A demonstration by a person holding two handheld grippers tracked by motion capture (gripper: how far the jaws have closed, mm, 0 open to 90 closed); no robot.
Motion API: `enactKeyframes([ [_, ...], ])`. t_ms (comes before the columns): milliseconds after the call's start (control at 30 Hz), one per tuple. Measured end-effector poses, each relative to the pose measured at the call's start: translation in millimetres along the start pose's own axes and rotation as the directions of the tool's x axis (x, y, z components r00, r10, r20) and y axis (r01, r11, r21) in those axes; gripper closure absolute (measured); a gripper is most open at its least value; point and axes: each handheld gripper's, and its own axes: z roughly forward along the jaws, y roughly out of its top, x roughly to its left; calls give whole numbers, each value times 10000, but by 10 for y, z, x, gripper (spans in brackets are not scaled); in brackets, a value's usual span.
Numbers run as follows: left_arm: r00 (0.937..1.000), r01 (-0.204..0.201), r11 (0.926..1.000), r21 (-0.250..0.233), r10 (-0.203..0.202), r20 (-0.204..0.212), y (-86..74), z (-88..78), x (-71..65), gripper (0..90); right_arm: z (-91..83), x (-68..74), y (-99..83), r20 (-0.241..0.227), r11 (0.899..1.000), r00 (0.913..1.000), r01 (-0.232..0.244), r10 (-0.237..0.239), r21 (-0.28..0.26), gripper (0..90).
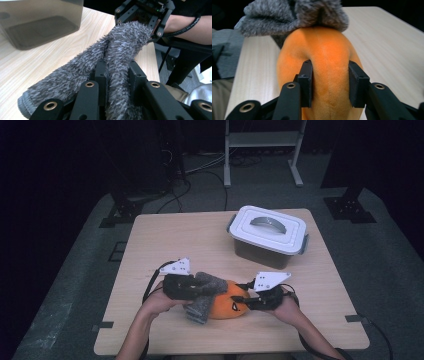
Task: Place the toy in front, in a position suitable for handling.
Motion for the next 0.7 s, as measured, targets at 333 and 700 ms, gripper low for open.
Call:
enactKeyframes([
  [333,9999,86,9996,281,-90,136,-153,19,-45,739,-98,-73,-97,-896,9988,9948,-476,484,117,388],
  [700,9999,-104,9999,111,103,125,-14,-17,-68,740,-45,5,-28,-480,9983,9986,-173,200,551,589],
])
